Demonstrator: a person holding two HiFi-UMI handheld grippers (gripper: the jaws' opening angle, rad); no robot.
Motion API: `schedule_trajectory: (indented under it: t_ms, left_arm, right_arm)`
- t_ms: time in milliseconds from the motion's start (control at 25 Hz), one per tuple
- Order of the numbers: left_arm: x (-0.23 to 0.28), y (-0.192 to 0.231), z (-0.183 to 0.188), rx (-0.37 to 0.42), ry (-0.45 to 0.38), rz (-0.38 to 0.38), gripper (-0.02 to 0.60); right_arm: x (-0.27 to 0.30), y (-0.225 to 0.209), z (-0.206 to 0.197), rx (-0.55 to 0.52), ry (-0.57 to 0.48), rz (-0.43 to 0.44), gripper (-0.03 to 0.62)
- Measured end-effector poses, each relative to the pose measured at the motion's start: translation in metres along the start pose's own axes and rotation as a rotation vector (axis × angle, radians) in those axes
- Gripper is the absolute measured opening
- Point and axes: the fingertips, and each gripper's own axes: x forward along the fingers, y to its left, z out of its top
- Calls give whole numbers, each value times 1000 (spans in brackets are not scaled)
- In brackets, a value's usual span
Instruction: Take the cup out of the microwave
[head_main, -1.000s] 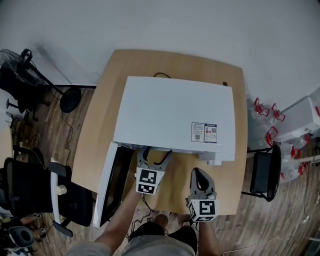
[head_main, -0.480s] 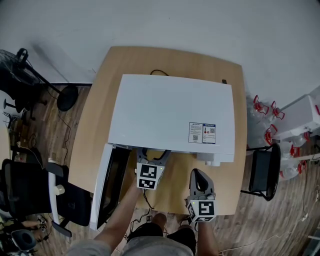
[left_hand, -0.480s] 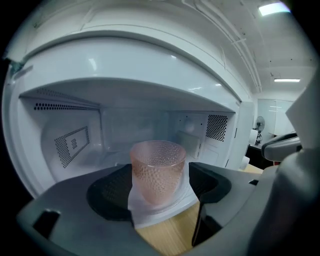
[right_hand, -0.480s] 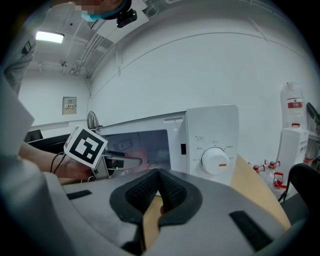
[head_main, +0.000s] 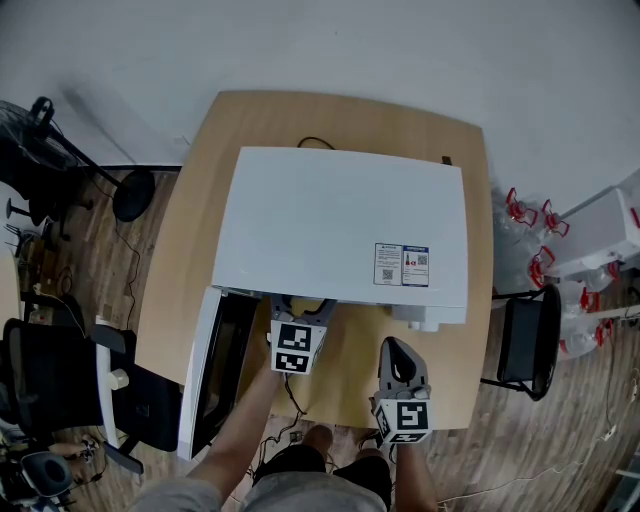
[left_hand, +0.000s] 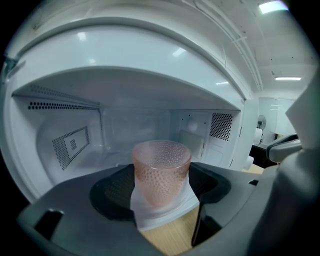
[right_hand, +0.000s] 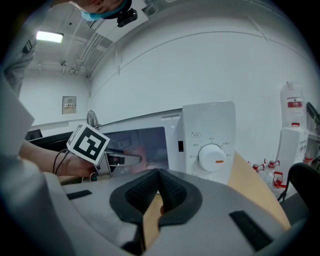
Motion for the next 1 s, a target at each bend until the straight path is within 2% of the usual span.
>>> schedule_trajectory:
  t_ms: [520, 1000]
  left_arm:
    - [-6, -1, 7, 23, -7, 24, 345]
    - [-39, -13, 14, 23, -23, 38, 345]
  right_arm:
    - [-7, -5, 6, -10, -13, -5, 17]
    - [-27, -6, 27, -34, -60, 2, 17]
